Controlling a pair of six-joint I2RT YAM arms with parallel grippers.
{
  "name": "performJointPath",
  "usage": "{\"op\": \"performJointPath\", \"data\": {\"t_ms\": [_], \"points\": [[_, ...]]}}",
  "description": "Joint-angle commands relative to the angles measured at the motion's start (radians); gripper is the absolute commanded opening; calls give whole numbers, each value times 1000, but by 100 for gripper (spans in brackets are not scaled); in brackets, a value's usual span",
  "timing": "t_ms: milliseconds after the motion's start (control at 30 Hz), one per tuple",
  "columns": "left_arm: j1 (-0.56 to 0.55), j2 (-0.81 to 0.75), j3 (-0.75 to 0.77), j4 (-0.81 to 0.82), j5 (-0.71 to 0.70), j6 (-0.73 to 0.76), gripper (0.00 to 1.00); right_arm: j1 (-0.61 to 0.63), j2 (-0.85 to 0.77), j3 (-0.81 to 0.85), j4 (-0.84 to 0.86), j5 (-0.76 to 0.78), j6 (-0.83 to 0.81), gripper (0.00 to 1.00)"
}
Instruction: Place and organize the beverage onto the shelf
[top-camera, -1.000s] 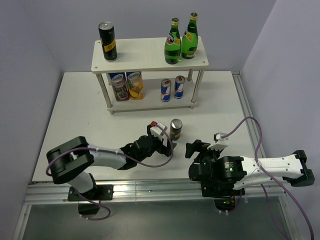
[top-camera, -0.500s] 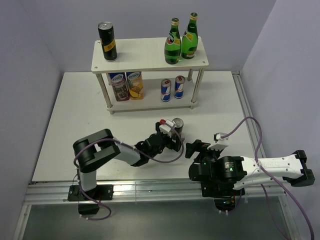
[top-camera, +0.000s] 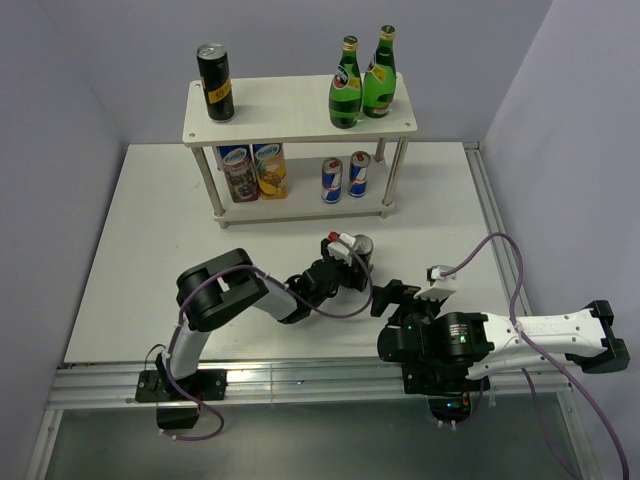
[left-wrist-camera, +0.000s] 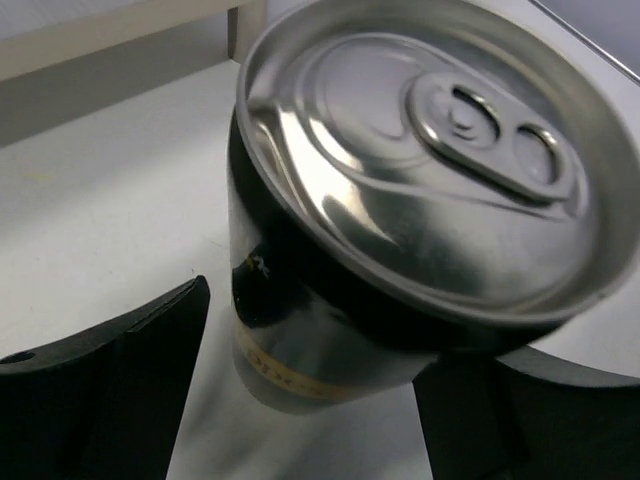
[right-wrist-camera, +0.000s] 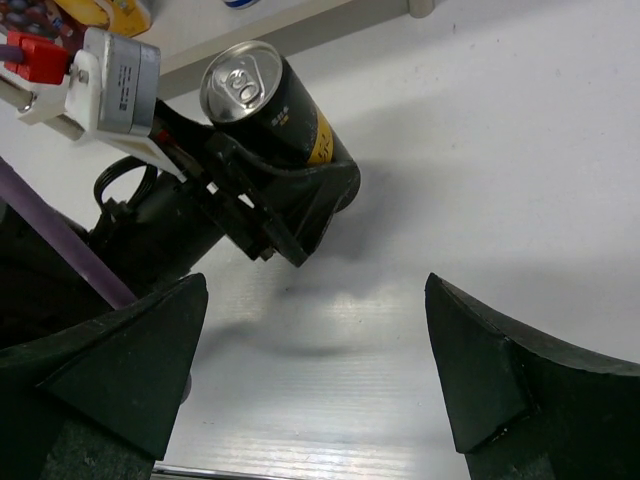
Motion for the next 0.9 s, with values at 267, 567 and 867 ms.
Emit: {"op": "performJointPath", "data": {"t_ms": [267,567,867], "points": [[23,3,91,-25,0,30,27,9,4,5,34,47,-3,97],[28,-314,100,-458,-177,26,0,9,-8,-2,53,45,-26,97],[165,-592,493,-953,-197,112,0,8,-33,-12,65,50,-33,96]]}}
